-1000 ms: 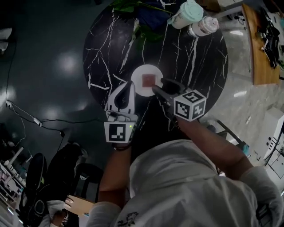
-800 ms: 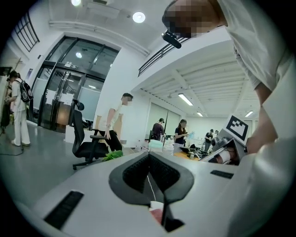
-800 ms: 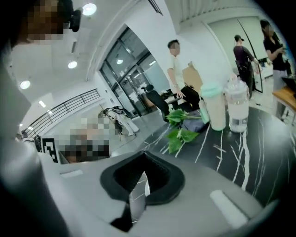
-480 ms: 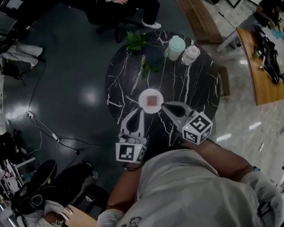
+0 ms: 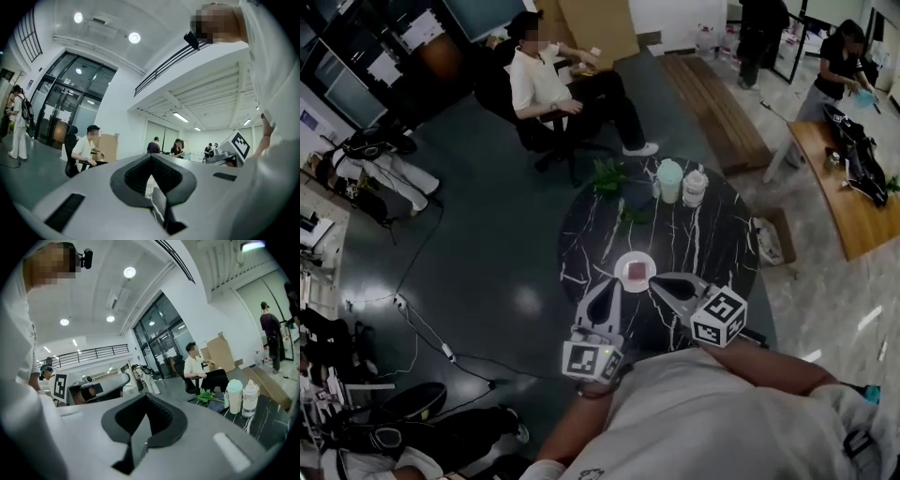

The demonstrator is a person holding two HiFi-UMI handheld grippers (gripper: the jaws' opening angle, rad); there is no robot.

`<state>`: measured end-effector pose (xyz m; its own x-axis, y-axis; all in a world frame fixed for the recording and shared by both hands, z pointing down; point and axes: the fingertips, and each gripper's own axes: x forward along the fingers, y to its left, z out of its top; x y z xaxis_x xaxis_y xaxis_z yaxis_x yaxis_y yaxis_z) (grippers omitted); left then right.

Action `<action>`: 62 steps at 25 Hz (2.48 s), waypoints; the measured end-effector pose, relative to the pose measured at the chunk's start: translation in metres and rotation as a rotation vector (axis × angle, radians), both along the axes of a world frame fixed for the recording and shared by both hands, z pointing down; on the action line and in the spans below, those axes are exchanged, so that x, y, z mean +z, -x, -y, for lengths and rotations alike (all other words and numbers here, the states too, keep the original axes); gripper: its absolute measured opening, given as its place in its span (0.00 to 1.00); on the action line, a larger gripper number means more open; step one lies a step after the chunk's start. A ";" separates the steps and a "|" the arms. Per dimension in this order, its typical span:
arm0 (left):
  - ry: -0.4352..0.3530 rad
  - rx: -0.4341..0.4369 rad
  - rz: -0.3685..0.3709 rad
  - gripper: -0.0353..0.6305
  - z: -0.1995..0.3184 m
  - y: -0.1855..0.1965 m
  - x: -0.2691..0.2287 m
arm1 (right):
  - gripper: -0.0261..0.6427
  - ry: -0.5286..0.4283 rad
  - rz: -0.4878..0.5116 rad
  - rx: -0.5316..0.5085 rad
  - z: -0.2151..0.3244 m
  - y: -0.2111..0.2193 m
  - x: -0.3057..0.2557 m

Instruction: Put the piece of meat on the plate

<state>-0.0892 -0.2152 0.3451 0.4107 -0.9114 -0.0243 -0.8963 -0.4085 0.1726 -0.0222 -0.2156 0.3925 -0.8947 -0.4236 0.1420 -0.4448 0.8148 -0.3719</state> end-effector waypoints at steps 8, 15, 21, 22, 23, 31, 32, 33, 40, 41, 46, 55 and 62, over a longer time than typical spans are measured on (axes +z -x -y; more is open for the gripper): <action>0.015 0.103 -0.024 0.06 -0.093 0.006 -0.008 | 0.04 -0.063 0.011 0.048 -0.084 0.031 -0.031; 0.009 0.111 -0.020 0.06 -0.183 0.045 -0.012 | 0.04 -0.067 0.019 0.101 -0.178 0.063 -0.029; -0.005 0.153 -0.023 0.06 -0.236 0.050 -0.015 | 0.04 -0.082 0.027 0.128 -0.234 0.072 -0.041; -0.004 0.160 -0.024 0.06 -0.242 0.050 -0.017 | 0.04 -0.090 0.027 0.133 -0.241 0.073 -0.044; -0.002 0.167 -0.025 0.06 -0.248 0.050 -0.019 | 0.04 -0.097 0.027 0.140 -0.246 0.073 -0.048; -0.022 0.193 -0.045 0.06 -0.283 0.035 -0.026 | 0.04 -0.132 0.014 0.157 -0.286 0.059 -0.056; -0.027 0.188 -0.044 0.06 -0.287 0.033 -0.026 | 0.04 -0.137 0.009 0.154 -0.290 0.056 -0.056; -0.031 0.181 -0.041 0.06 -0.291 0.032 -0.027 | 0.04 -0.145 0.002 0.150 -0.294 0.054 -0.057; -0.078 0.154 -0.035 0.06 -0.336 0.006 -0.050 | 0.04 -0.161 -0.003 0.140 -0.339 0.024 -0.066; -0.076 0.154 -0.040 0.06 -0.345 -0.001 -0.050 | 0.04 -0.155 0.000 0.137 -0.349 0.018 -0.064; -0.057 0.137 -0.047 0.06 -0.394 -0.031 -0.032 | 0.04 -0.159 0.000 0.114 -0.396 -0.010 -0.050; -0.010 0.132 -0.072 0.06 -0.480 -0.083 -0.018 | 0.04 -0.154 0.009 0.129 -0.488 -0.068 -0.056; -0.042 0.149 -0.071 0.06 -0.514 -0.113 -0.034 | 0.04 -0.196 0.016 0.153 -0.518 -0.098 -0.074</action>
